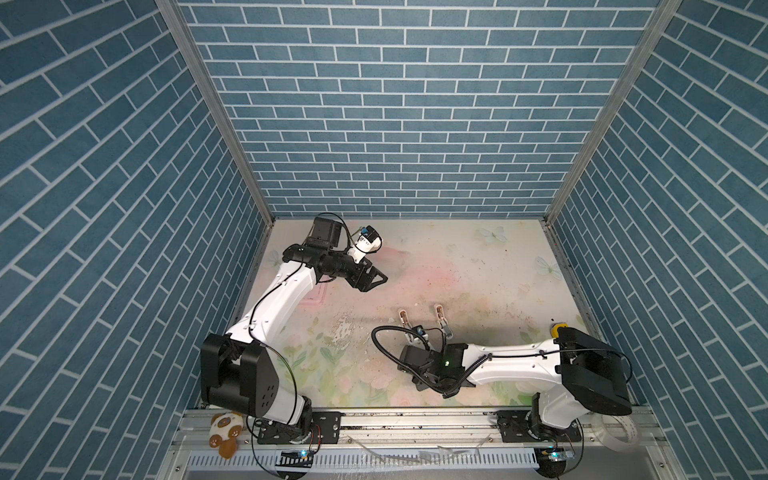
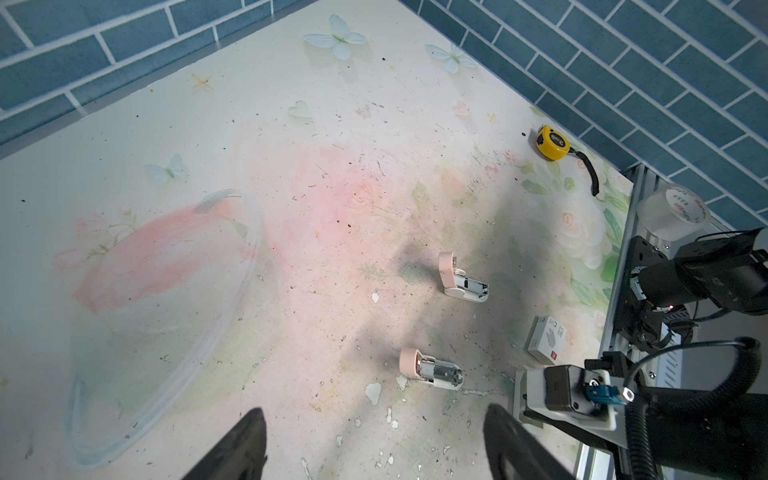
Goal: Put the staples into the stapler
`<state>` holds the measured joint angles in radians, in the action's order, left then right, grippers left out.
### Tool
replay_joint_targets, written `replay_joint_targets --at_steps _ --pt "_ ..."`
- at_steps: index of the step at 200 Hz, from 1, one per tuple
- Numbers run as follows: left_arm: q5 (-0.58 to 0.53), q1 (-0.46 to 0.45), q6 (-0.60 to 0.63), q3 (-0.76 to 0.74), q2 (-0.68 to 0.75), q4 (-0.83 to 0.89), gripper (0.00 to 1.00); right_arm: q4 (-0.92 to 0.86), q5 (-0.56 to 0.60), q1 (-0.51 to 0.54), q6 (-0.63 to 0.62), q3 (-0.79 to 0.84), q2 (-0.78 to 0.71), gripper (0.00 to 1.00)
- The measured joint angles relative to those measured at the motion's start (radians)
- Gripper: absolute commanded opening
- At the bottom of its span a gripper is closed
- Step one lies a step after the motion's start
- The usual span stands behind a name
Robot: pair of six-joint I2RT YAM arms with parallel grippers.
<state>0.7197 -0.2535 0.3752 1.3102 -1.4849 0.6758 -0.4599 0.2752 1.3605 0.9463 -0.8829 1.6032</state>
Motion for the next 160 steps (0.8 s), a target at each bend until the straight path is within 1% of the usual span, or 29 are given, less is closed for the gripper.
replay_joint_targets --at_steps 89,129,160 --pt "-0.009 0.000 0.013 0.016 0.000 0.029 0.83 0.019 0.034 -0.006 -0.015 0.014 -0.060 0.01" --pt "-0.016 0.003 0.014 0.029 0.003 0.031 0.83 0.058 0.043 -0.037 -0.076 0.014 -0.075 0.01" --pt "-0.019 0.006 0.013 0.038 0.004 0.038 0.83 0.117 0.042 -0.092 -0.146 0.014 -0.099 0.01"
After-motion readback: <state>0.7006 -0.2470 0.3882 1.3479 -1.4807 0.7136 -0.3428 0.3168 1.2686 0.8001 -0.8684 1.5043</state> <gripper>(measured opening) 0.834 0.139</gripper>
